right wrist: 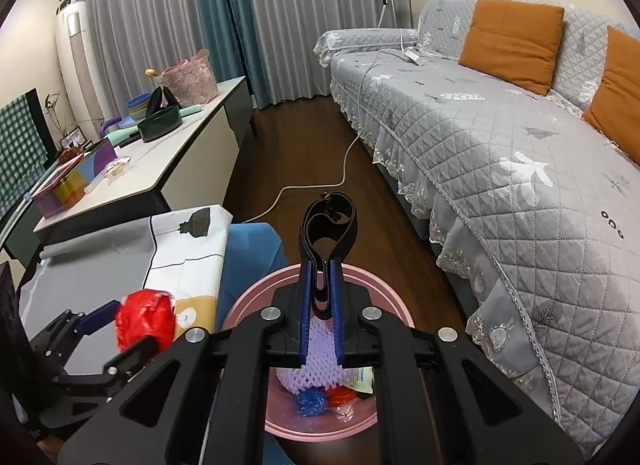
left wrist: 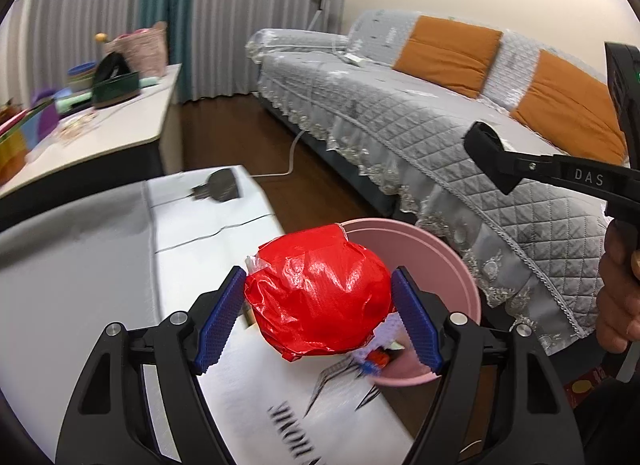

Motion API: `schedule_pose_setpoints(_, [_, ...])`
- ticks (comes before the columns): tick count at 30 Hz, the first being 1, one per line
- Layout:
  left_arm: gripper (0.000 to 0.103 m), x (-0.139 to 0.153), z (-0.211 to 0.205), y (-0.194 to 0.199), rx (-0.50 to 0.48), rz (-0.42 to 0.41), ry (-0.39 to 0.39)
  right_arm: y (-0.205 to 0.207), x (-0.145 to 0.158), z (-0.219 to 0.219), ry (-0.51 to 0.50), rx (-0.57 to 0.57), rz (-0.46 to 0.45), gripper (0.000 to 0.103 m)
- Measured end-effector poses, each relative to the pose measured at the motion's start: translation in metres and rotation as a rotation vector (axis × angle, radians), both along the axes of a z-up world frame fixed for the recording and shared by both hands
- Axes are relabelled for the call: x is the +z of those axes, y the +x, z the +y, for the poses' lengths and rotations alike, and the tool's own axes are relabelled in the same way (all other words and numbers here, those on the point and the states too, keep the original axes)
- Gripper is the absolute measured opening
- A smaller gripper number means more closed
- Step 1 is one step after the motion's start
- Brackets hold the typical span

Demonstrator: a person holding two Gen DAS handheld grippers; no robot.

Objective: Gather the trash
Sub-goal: 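Open the left gripper over the pink bin while the right gripper opens too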

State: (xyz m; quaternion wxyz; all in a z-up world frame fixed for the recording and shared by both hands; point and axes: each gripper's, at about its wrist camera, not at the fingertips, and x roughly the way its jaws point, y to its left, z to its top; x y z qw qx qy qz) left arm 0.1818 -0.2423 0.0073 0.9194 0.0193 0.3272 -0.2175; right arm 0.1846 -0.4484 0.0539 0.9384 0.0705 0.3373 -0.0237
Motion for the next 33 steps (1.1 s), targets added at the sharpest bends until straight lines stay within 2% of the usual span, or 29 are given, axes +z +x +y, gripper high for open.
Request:
schedule_pose_setpoints(11, [0.072, -0.01, -0.037, 0.027, -0.043, 0.015, 0.006, 0.01, -0.006, -0.011, 0.004, -0.018, 0.011, 0.01])
schedule_pose_setpoints(24, [0.072, -0.023, -0.049, 0.038, -0.06, 0.036, 0.019, 0.015, -0.012, -0.013, 0.007, -0.017, 0.027, 0.011])
schedule_pose_setpoints(27, [0.074, -0.023, -0.051, 0.04, -0.074, 0.043, 0.016, 0.016, -0.012, -0.012, -0.003, -0.025, 0.024, 0.018])
schedule_pose_setpoints(28, [0.076, -0.024, -0.052, 0.04, -0.084, 0.047, 0.015, 0.016, -0.012, -0.012, -0.01, -0.035, 0.02, 0.03])
schedule_pose_setpoints(29, [0.084, -0.024, -0.053, 0.041, -0.085, 0.047, 0.018, 0.016, -0.011, -0.013, -0.012, -0.044, 0.014, 0.046])
schedule_pose_setpoints(31, [0.086, -0.024, -0.052, 0.04, -0.078, 0.043, 0.02, 0.015, -0.01, -0.016, -0.005, -0.061, 0.006, 0.06])
schedule_pose_setpoints(33, [0.086, -0.024, -0.049, 0.039, -0.076, 0.051, 0.01, 0.014, -0.01, -0.019, 0.0, -0.068, 0.005, 0.062])
